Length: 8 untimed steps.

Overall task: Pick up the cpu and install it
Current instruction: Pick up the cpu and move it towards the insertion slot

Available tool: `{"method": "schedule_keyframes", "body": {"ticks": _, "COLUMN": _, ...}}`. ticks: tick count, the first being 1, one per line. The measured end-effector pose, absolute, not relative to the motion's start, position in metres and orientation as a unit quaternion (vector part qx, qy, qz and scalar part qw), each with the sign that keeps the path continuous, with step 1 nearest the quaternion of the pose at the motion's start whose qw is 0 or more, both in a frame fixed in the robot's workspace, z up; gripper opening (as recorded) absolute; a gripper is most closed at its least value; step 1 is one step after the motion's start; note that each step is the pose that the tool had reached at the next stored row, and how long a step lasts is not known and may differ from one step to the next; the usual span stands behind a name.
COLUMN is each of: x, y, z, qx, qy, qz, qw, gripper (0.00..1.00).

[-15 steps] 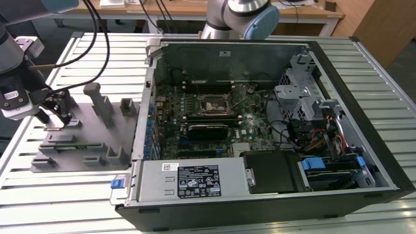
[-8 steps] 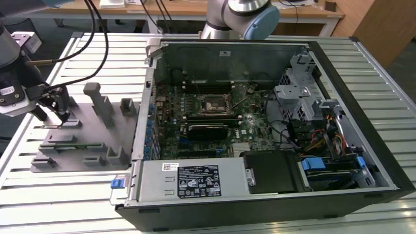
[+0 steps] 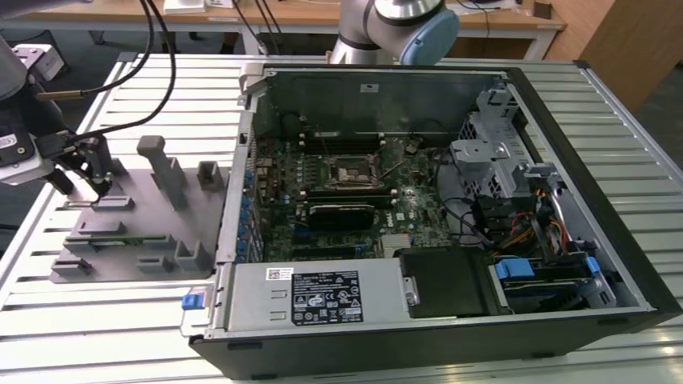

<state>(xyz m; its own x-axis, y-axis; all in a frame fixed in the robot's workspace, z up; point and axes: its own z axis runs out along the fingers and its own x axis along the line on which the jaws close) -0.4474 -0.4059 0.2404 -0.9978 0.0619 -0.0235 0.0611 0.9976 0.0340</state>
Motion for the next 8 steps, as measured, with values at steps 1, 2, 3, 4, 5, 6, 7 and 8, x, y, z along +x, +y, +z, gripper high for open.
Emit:
{"method": "schedule_keyframes", "body": {"ticks": 1, "x": -0.4474, "y": -0.4058, "z": 0.2415, "qx": 0.031, "qy": 0.999, "qz": 0.017, "qw": 0.012, "gripper": 0.53}}
{"method": "schedule_keyframes", "body": {"ticks": 2, "x": -0.4474, "y": -0.4058, "z": 0.2426, "qx": 0.031, "qy": 0.999, "qz": 0.017, "qw": 0.012, "gripper": 0.53}}
{"method": "schedule_keyframes", "body": {"ticks": 3, "x": -0.4474, "y": -0.4058, "z": 0.2434, "qx": 0.031, "qy": 0.999, "qz": 0.017, "qw": 0.012, "gripper": 0.53}}
{"method": "schedule_keyframes", "body": {"ticks": 4, "x": -0.4474, "y": -0.4058, "z": 0.2442, "qx": 0.031, "qy": 0.999, "qz": 0.017, "qw": 0.012, "gripper": 0.53}}
{"method": "schedule_keyframes", "body": {"ticks": 5, "x": -0.4474, "y": -0.4058, "z": 0.2448, "qx": 0.031, "qy": 0.999, "qz": 0.017, "qw": 0.012, "gripper": 0.53}}
{"method": "schedule_keyframes", "body": {"ticks": 6, "x": -0.4474, "y": -0.4058, "z": 0.2451, "qx": 0.031, "qy": 0.999, "qz": 0.017, "qw": 0.012, "gripper": 0.53}}
{"method": "schedule_keyframes", "body": {"ticks": 7, "x": -0.4474, "y": -0.4057, "z": 0.2455, "qx": 0.031, "qy": 0.999, "qz": 0.017, "qw": 0.012, "gripper": 0.53}}
{"method": "schedule_keyframes", "body": {"ticks": 8, "x": -0.4474, "y": -0.4057, "z": 0.2462, "qx": 0.031, "qy": 0.999, "qz": 0.017, "qw": 0.012, "gripper": 0.53}}
